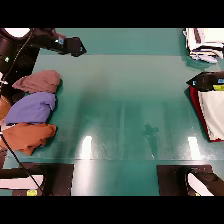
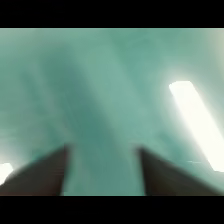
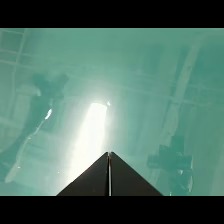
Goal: Fold the shirts.
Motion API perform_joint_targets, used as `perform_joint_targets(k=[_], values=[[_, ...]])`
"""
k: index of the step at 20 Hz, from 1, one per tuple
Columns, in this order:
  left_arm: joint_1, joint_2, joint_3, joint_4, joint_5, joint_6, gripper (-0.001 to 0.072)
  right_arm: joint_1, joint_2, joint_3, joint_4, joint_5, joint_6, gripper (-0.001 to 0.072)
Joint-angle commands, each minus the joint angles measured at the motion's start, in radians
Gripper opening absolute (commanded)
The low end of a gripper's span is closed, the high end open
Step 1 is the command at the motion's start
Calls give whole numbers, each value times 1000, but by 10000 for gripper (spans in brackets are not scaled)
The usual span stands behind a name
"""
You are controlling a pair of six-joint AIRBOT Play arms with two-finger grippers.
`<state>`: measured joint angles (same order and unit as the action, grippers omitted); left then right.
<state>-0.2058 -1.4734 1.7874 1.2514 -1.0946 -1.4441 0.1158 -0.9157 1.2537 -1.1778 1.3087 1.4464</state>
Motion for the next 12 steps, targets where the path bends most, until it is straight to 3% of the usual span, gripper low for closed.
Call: perform_joint_targets(k=[1,2,6,9,12], values=[[39,-7,-30,437,-7,-133,555,0,0,1,1,3,1,18],[74,-7,-66,495,-2,-161,555,0,0,1,1,2,2,18],[240,-7,-284,491,114,-249,555,0,0,1,1,-1,16,19],[330,-21,-423,444,266,-257,555,0,0,1,0,-2,54,19],[363,-88,-434,413,314,-248,554,0,0,1,1,-11,57,18]])
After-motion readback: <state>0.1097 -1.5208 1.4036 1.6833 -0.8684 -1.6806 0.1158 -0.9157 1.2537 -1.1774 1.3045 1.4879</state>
